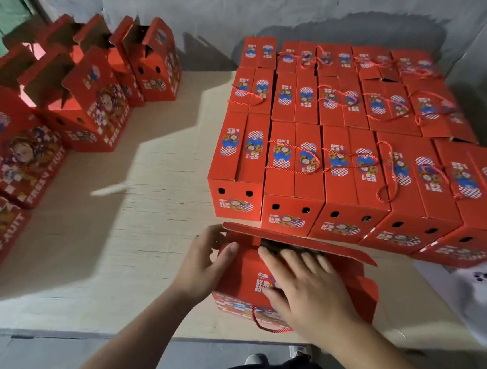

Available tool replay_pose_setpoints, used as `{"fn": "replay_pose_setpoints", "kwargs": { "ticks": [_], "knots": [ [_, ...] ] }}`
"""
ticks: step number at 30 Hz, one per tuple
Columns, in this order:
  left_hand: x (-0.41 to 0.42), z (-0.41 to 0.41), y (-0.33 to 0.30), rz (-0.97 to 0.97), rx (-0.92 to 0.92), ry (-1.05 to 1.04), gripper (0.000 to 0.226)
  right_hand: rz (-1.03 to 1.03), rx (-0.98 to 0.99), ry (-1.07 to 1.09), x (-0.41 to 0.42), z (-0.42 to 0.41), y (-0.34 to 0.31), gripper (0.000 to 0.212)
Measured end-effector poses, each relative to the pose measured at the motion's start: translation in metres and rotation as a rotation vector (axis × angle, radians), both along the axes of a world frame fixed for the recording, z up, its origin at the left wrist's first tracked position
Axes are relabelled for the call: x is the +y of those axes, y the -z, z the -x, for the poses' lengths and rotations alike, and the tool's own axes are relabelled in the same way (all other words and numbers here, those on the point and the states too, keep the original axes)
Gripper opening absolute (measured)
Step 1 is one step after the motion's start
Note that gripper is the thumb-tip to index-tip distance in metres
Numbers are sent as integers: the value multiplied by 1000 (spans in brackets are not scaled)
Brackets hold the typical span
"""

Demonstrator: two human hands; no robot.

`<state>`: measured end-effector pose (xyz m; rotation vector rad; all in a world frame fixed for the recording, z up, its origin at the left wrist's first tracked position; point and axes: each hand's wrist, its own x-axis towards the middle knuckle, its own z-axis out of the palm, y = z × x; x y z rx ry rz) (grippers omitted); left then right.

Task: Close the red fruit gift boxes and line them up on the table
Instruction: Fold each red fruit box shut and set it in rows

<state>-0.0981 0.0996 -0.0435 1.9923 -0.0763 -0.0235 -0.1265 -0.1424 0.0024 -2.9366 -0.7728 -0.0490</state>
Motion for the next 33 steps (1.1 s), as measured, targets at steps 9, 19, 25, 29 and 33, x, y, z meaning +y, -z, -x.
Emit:
{"fn": "replay_pose_setpoints", "kwargs": {
  "ticks": [9, 19, 25, 29, 33],
  "knots": [
    [-13, -22, -2, -399, -205, -71, 39, -138, 209, 60, 6, -17, 6, 57],
    [-6, -10, -1, -626, -301, 100, 43, -275, 391, 85, 11, -35, 11, 39],
    [-9, -9, -7, -765, -297, 128, 43, -115, 300, 72, 5, -36, 16, 50],
    [-11, -5, -6, -783, -292, 71, 47, -12, -70, 248, -40, -11, 25, 53],
    [-16, -10, -4, -827, -155, 118, 54, -89, -92, 238, -57, -8, 34, 54]
  ]
}}
